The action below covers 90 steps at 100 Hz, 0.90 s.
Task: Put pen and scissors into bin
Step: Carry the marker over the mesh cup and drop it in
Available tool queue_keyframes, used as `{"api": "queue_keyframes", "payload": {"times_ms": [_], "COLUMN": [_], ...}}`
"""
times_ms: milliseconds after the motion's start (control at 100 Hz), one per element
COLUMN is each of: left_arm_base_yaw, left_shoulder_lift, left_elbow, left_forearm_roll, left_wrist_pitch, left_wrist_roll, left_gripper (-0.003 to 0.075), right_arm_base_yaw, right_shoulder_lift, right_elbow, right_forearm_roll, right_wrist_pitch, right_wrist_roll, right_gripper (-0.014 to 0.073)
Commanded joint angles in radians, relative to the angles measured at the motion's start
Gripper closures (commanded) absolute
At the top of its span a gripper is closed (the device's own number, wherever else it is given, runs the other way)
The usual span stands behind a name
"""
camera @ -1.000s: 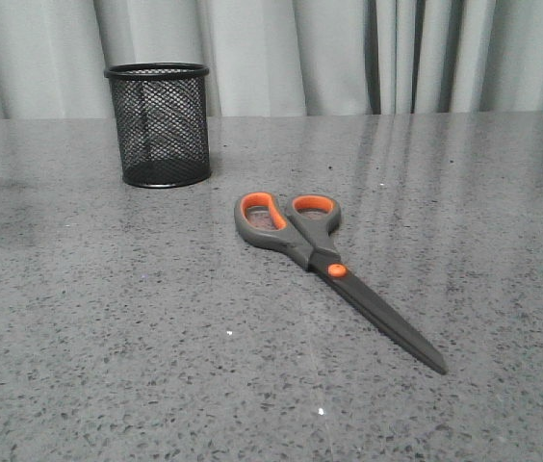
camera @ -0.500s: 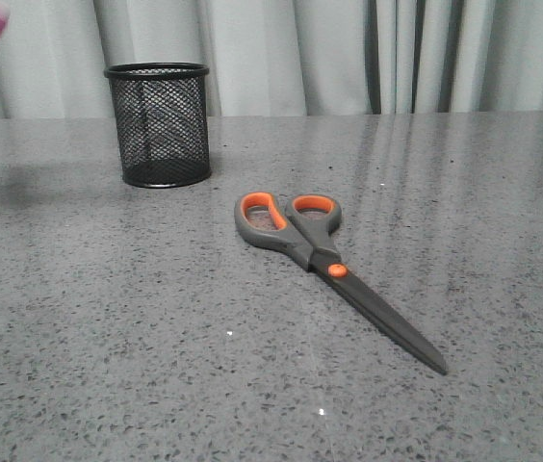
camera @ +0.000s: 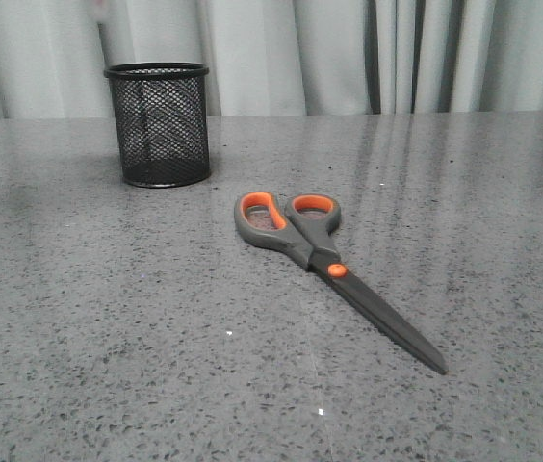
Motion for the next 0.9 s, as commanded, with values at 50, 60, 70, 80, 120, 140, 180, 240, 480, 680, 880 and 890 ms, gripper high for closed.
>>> {"api": "queue_keyframes", "payload": {"times_ms": [50,60,70,80,120,140,180,240,480,680,880,890], "left_arm_base_yaw": [-0.010,-0.010,-0.010,-0.010,-0.010,-0.010,-0.010,-0.010,-0.010,-0.010,-0.001,-0.001], "left_shoulder_lift": [0.044,0.051,0.054,0.061,0.076,0.084,0.099,0.119,0.175,0.177,0.148,0.145], "left_elbow": [-0.067,-0.070,-0.074,-0.076,-0.088,-0.092,-0.102,-0.107,-0.107,-0.107,-0.107,-0.107], "left_forearm_roll": [-0.074,-0.074,-0.074,-0.074,-0.074,-0.074,-0.074,-0.074,-0.074,-0.074,-0.074,-0.074], "left_wrist_pitch": [0.127,0.128,0.130,0.130,0.135,0.135,0.135,0.135,0.149,0.151,0.181,0.184], "left_wrist_roll": [0.044,0.044,0.046,0.045,0.045,0.045,0.048,0.048,0.048,0.096,0.096,0.096], "left_gripper": [0.0739,0.0739,0.0739,0.0739,0.0739,0.0739,0.0739,0.0739,0.0720,0.0440,0.0281,0.0282], "right_arm_base_yaw": [0.003,0.003,0.003,0.003,0.003,0.003,0.003,0.003,0.003,0.003,0.003,0.003], "right_shoulder_lift": [0.008,0.008,0.008,0.008,0.008,0.008,0.008,0.008,0.008,0.008,0.009,0.009], "right_elbow": [-0.037,-0.037,-0.037,-0.037,-0.037,-0.037,-0.037,-0.037,-0.037,-0.037,-0.051,-0.059], "right_forearm_roll": [0.007,0.007,0.007,0.007,0.007,0.007,0.007,0.007,0.007,0.007,-0.007,-0.007], "right_wrist_pitch": [-0.084,-0.084,-0.084,-0.084,-0.084,-0.084,-0.084,-0.084,-0.084,-0.089,-0.145,-0.141], "right_wrist_roll": [-0.008,-0.008,-0.008,-0.008,-0.008,-0.008,-0.008,-0.008,-0.008,-0.008,-0.013,-0.015], "right_gripper": [0.0337,0.0337,0.0337,0.0337,0.0337,0.0337,0.0337,0.0337,0.0337,0.0337,0.0337,0.0337]}}
